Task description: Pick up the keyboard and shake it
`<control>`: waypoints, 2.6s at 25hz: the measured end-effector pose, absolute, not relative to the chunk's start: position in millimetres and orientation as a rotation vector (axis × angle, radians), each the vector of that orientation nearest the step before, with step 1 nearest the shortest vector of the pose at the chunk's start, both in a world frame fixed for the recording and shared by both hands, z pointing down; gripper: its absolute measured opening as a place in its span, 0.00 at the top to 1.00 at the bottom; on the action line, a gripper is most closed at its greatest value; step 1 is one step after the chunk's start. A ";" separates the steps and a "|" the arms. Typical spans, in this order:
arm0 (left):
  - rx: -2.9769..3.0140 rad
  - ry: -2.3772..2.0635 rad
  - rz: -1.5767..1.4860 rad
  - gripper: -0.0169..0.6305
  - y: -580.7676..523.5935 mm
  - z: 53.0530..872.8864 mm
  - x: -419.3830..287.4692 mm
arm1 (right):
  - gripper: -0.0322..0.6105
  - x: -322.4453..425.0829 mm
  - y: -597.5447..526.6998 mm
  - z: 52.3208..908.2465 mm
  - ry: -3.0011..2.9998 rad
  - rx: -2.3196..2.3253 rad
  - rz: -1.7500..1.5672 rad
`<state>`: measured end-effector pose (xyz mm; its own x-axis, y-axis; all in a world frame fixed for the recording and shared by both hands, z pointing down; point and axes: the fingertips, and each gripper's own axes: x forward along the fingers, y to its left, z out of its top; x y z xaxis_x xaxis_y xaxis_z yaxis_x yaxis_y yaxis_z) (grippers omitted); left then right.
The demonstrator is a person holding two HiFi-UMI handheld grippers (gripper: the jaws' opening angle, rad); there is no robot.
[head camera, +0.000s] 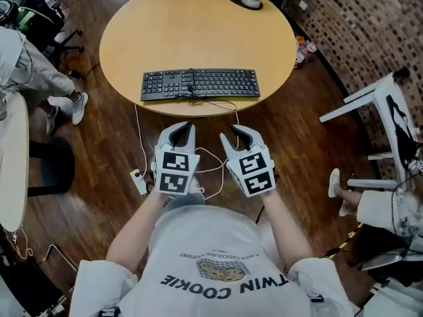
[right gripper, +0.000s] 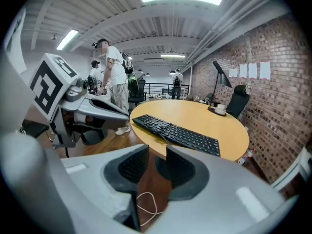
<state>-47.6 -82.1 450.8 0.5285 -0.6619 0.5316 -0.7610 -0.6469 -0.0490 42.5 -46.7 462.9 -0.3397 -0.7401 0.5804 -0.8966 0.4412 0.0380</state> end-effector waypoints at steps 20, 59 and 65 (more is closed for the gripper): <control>2.884 -0.942 1.884 0.68 -210.1 557.1 -99.1 | 0.62 124.3 -157.7 575.3 -1.585 0.955 -0.182; 2.616 -0.205 2.336 0.77 -231.8 571.0 -81.0 | 0.79 137.3 -205.7 583.2 -1.370 0.526 -0.299; 2.462 0.107 2.252 0.77 -249.8 547.5 -76.2 | 0.79 133.6 -213.4 557.3 -1.480 0.355 -0.049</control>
